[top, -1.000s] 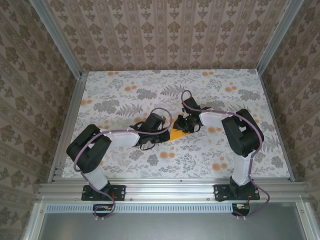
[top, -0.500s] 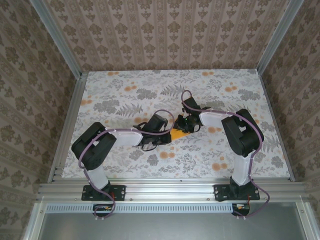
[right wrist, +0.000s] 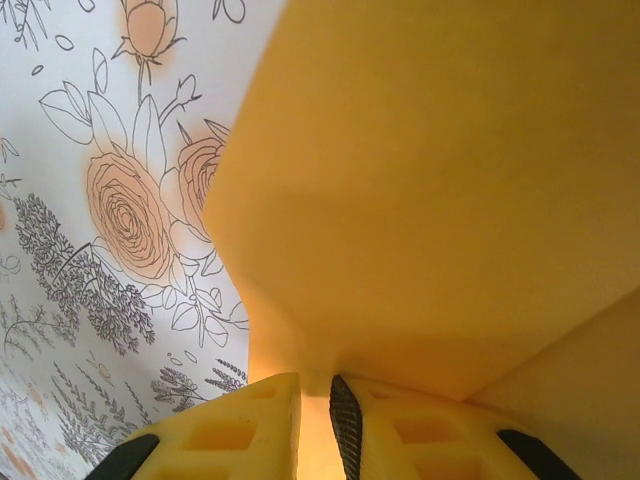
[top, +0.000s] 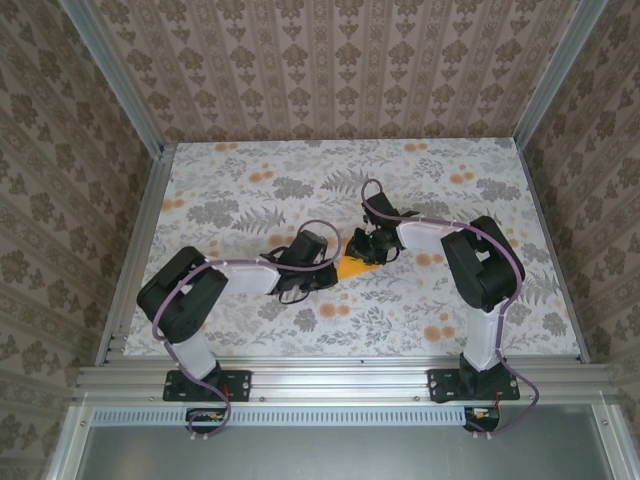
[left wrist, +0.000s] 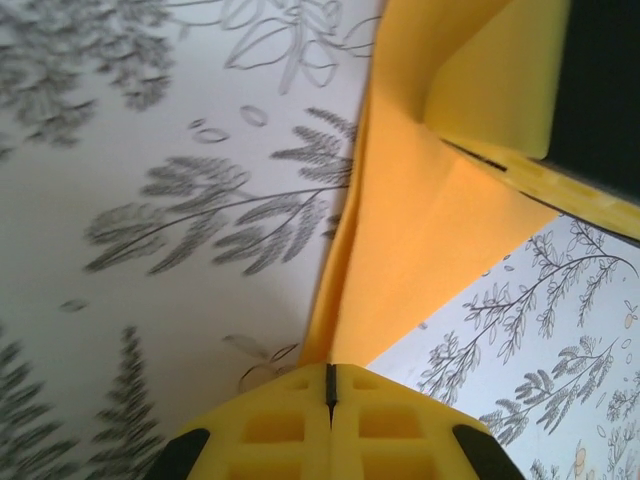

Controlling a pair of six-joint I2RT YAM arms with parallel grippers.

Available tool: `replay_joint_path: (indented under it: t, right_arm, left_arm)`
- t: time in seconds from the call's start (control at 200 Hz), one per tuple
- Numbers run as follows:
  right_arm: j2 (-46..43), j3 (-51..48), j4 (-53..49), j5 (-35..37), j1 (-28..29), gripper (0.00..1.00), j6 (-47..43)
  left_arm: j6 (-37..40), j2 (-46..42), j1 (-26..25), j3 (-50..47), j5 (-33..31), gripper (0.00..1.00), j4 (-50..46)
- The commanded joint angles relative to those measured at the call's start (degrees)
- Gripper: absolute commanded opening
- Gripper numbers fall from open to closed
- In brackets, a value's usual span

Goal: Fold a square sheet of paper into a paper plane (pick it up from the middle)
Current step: Fourth fold the wing at the center of the table.

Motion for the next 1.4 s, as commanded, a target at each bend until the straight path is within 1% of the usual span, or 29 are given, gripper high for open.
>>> replay_joint_path:
  t: [0.0,0.085,0.2,0.345,0.61,0.675,0.825,1.07,1.255,1.395]
  right_arm:
    - [5.7,-2.9,-8.3,9.4,-0.4,0.22,0.1]
    - [5.6,-2.9,-8.3,9.3,-0.4,0.22,0.2]
    - [5.7,-2.9,-8.2,9.3,-0.4,0.22,0.3]
    - [5.9,-3.1,-8.0,9.1,-0.4,0.22,0.4]
    - [6.3,-3.1,-8.4,9.2,-0.4,0.22,0.6]
    - [6.4,-3.1,-8.5,9.2,-0.4,0.22,0.6]
    - [6.7,-3.1,-8.6,9.3,-0.4,0.22,0.8]
    - [7.0,-2.9,-9.0,9.7,-0.4,0.22,0.9]
    - [7.2,-2.7,-9.4,9.9,-0.4,0.22,0.9]
    - [7.2,-2.6,-9.8,10.1,-0.4,0.22,0.8]
  left_arm:
    - [-1.6,-3.5,1.5,-2.2,1.7,0.04,-1.0]
    - [-1.3,-4.8,2.0,-1.3,4.6,0.05,1.3]
    - [-1.2,-4.0,2.0,0.9,7.0,0.05,3.4]
    - [-1.0,-0.9,2.0,3.8,7.4,0.05,3.0]
    - [-0.4,3.8,1.7,6.2,9.2,0.05,1.1]
    - [-0.4,4.3,1.6,6.3,8.5,0.04,-0.1]
    - [-0.4,4.7,1.7,6.1,4.7,0.02,-3.9]
    - [-0.4,5.1,1.7,3.9,4.3,0.02,-5.1]
    - [0.4,2.5,1.8,3.4,-0.9,0.01,-10.1]
    - [1.5,-0.8,1.7,3.0,0.3,0.01,-8.8]
